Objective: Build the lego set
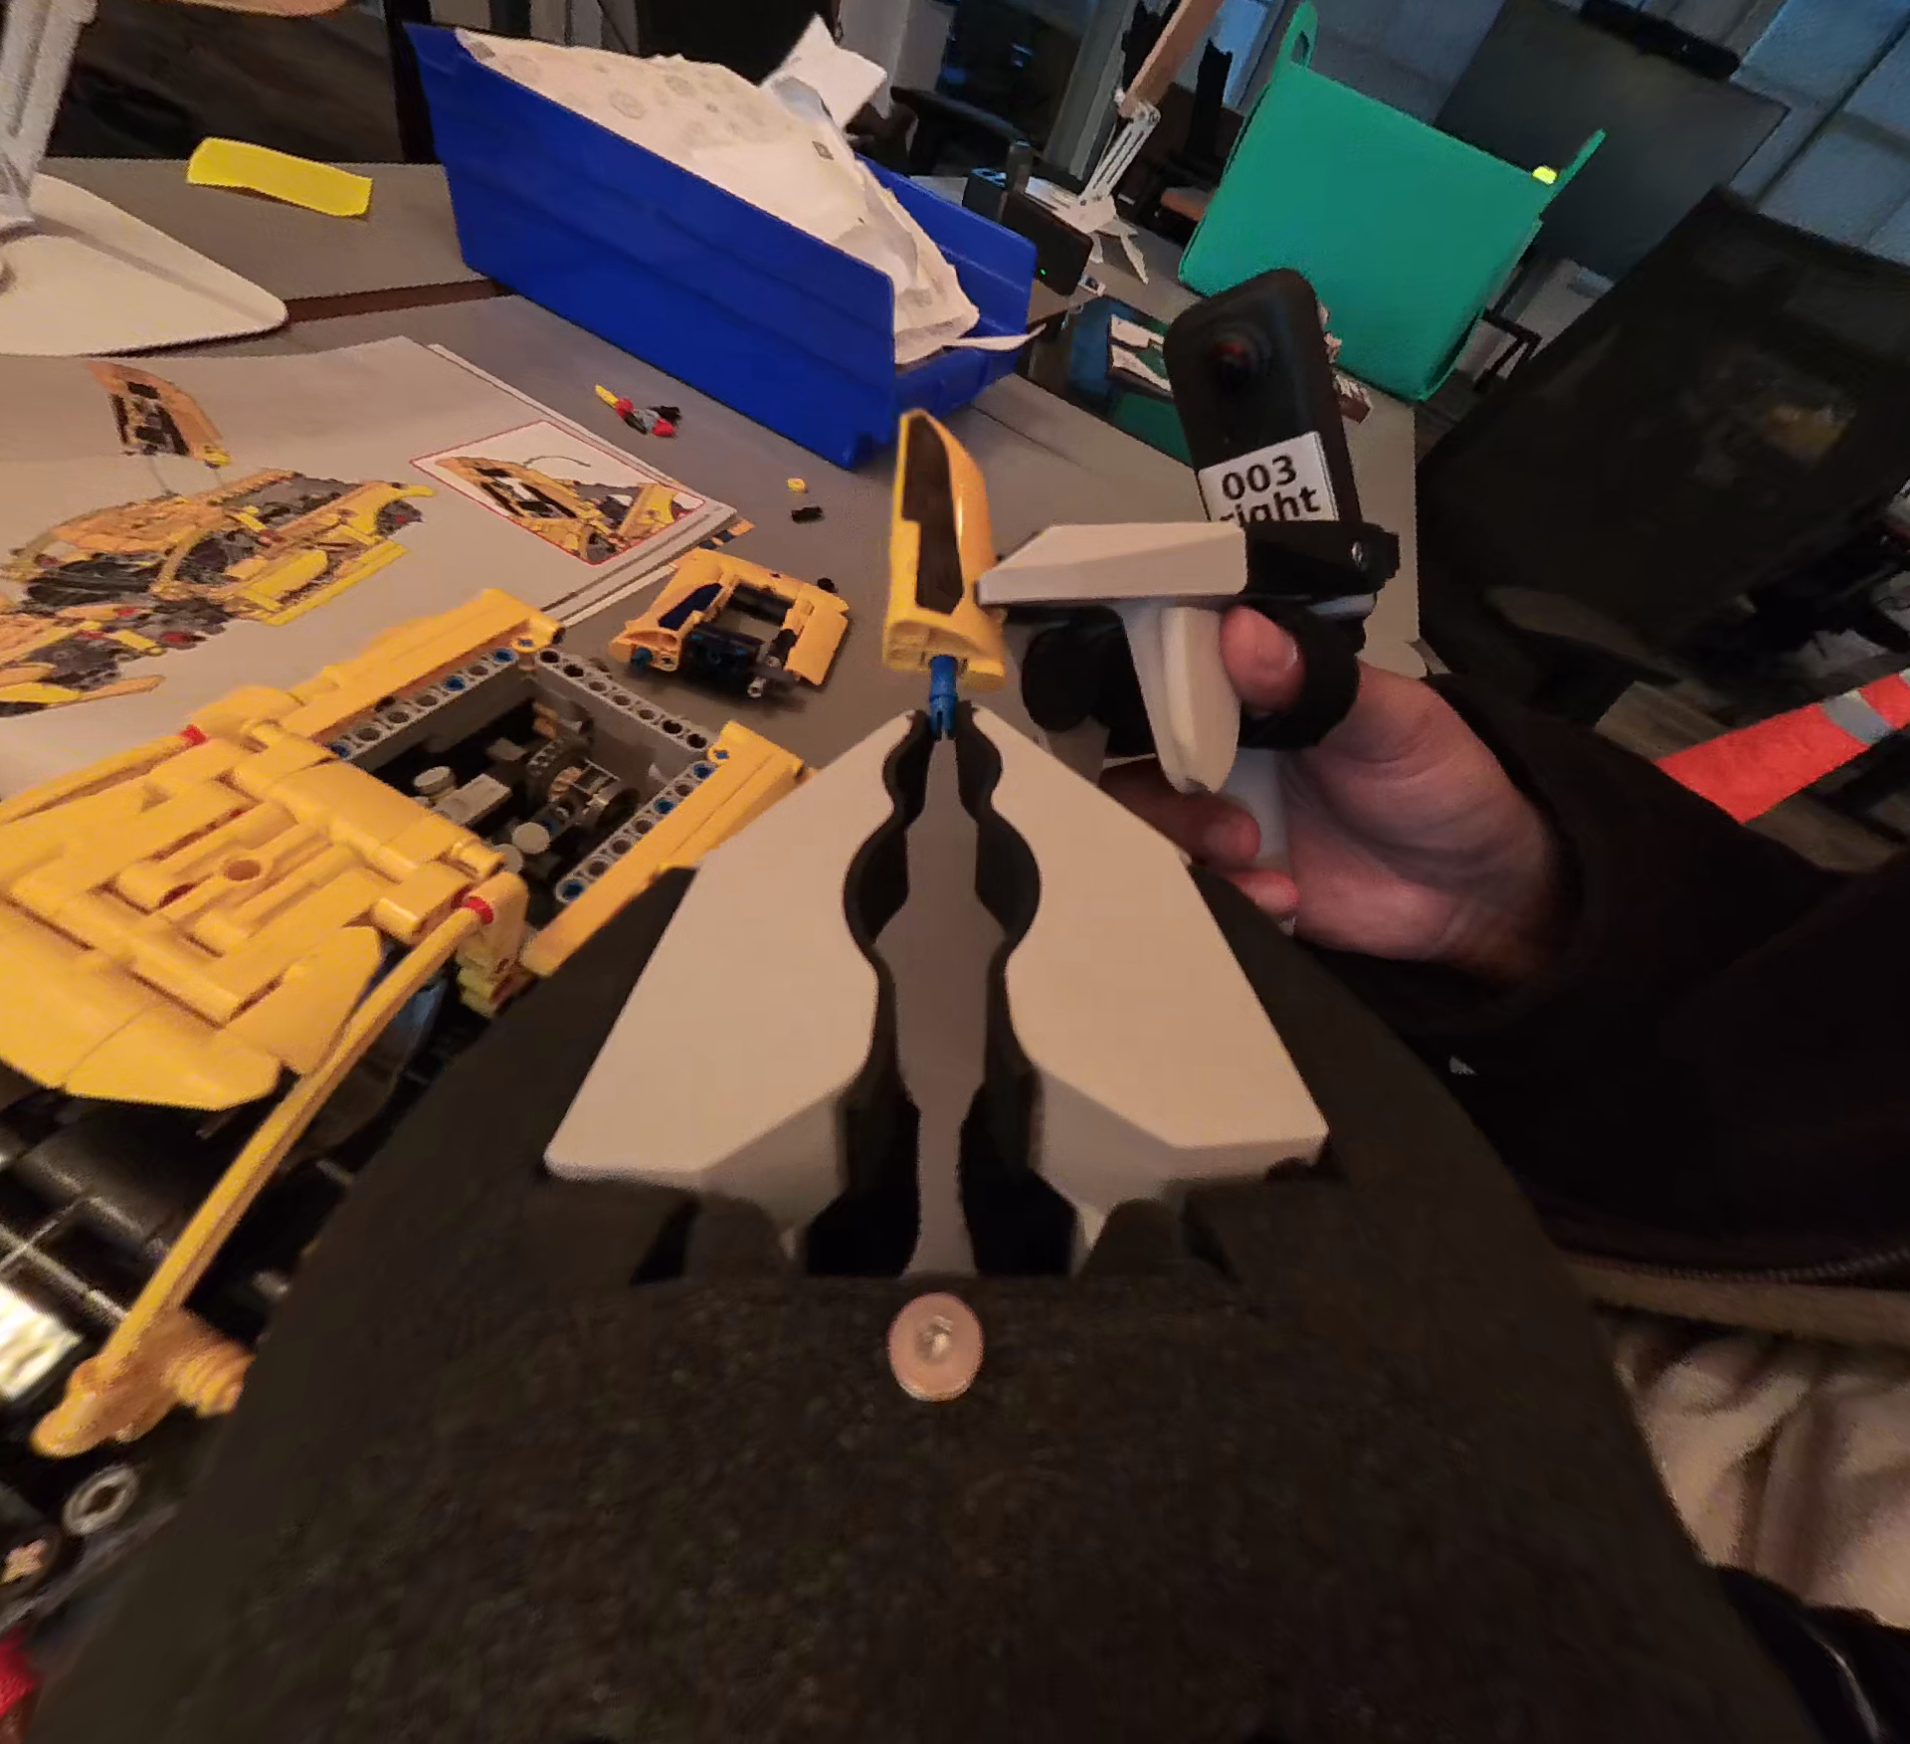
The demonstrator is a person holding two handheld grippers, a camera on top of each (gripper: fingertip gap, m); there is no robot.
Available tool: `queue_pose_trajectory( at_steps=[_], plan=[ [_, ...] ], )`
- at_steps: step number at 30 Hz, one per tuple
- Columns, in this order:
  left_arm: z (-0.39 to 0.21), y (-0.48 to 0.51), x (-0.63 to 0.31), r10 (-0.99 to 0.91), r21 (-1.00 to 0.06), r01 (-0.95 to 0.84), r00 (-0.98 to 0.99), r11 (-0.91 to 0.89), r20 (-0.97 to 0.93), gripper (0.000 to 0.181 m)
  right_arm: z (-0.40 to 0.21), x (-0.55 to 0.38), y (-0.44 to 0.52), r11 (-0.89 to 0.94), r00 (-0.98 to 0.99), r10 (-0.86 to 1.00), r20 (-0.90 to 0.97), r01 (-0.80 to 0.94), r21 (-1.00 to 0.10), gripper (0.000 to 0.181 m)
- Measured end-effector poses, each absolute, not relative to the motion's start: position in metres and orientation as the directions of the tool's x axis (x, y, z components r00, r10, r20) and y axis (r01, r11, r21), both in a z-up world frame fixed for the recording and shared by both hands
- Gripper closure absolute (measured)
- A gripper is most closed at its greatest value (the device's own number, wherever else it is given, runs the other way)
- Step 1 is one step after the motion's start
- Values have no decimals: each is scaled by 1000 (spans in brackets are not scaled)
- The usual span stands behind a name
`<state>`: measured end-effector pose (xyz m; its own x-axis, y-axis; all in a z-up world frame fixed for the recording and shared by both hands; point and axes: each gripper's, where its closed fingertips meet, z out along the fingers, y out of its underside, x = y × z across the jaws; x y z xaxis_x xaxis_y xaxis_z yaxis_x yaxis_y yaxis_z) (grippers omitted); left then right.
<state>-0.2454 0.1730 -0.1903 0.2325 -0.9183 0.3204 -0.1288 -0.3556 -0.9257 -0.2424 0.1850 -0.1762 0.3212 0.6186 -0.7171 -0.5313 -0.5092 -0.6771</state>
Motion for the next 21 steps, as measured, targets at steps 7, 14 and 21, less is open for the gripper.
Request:
queue_pose_trajectory(
  at_steps=[7,14,21],
  plan=[
    [-187,173,-248,-946,-954,-149,238,-259,220,176,-179,-245,184,-541,299,607,-736,-523,-659,172],
    [-199,174,-248,-969,-914,-364,229,-178,97,177,-192,-226,190,-500,457,596,-660,-433,-750,151],
    [-223,174,-226,-993,-751,-660,102,-18,-66,177,-224,-140,207,-453,715,622,-320,-5,-891,125]
  ],
)
